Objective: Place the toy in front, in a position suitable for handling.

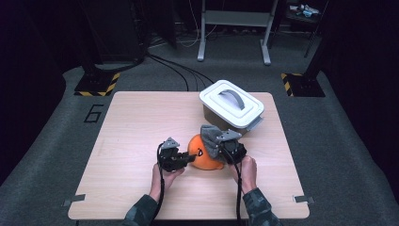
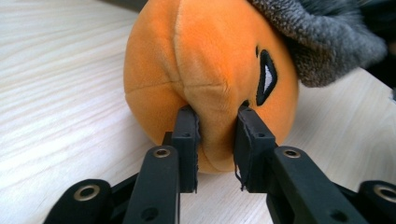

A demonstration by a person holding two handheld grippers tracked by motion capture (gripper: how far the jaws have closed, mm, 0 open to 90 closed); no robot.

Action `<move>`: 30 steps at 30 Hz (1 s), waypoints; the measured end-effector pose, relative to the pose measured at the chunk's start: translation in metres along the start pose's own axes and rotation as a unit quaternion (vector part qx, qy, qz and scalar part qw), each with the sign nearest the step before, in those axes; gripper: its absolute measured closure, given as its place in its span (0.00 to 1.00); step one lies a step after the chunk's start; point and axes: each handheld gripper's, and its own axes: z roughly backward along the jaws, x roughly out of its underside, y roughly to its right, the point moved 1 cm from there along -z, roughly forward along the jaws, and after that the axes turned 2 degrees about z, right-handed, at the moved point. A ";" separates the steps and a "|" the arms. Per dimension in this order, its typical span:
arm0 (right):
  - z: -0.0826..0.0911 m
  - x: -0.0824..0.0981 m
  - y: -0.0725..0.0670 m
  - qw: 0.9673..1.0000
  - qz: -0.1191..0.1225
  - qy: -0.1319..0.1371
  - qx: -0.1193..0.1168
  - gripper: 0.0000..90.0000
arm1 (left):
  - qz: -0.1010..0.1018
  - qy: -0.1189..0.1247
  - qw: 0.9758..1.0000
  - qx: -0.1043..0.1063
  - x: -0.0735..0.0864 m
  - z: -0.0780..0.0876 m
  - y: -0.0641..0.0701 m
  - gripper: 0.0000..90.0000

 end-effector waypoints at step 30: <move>-0.016 0.027 0.004 0.999 -0.003 -0.034 0.006 0.87 | -0.033 -0.013 0.999 -0.032 -0.003 -0.006 0.005 0.66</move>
